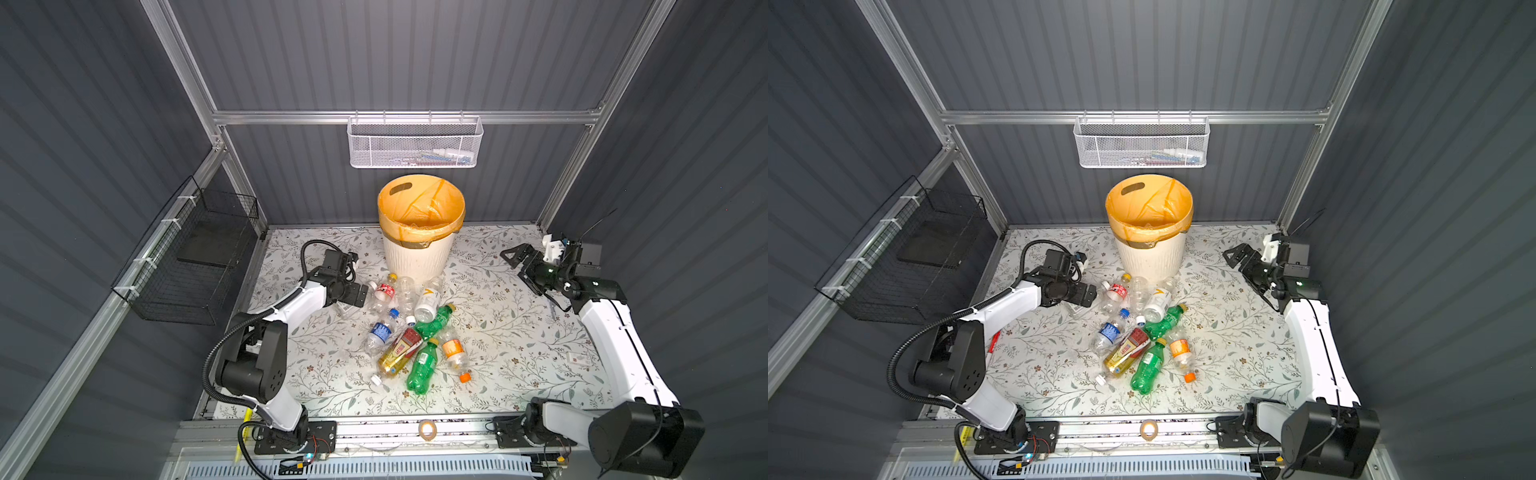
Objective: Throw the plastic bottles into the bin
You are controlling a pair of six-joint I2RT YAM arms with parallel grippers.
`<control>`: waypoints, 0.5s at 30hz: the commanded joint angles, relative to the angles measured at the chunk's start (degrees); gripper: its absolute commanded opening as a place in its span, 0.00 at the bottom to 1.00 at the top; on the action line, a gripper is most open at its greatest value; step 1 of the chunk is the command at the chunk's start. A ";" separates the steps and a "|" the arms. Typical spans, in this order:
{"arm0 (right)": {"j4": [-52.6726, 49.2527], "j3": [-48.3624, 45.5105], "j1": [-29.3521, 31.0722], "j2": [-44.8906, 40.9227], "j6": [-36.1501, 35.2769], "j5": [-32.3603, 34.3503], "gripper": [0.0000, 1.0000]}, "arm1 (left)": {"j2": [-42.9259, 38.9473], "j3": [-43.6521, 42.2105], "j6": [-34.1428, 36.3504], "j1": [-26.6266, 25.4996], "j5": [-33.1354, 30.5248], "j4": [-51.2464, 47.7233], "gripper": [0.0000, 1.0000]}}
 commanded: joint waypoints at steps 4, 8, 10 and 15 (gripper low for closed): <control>1.39 -1.92 -0.18 0.04 -3.33 -0.36 0.99 | 3.20 -0.08 4.73 -0.91 -5.06 -1.68 1.00; 1.78 -3.06 -0.15 0.69 -3.78 -1.04 0.99 | 6.54 0.96 5.00 -0.99 -5.49 -1.49 1.00; 2.03 -3.68 -0.21 0.78 -3.80 -1.46 0.99 | 8.03 1.50 4.99 -0.99 -6.00 -1.61 1.00; 3.05 -5.79 -0.23 0.60 -3.85 -1.18 0.99 | 9.16 1.51 4.58 -0.99 -5.06 -0.67 0.96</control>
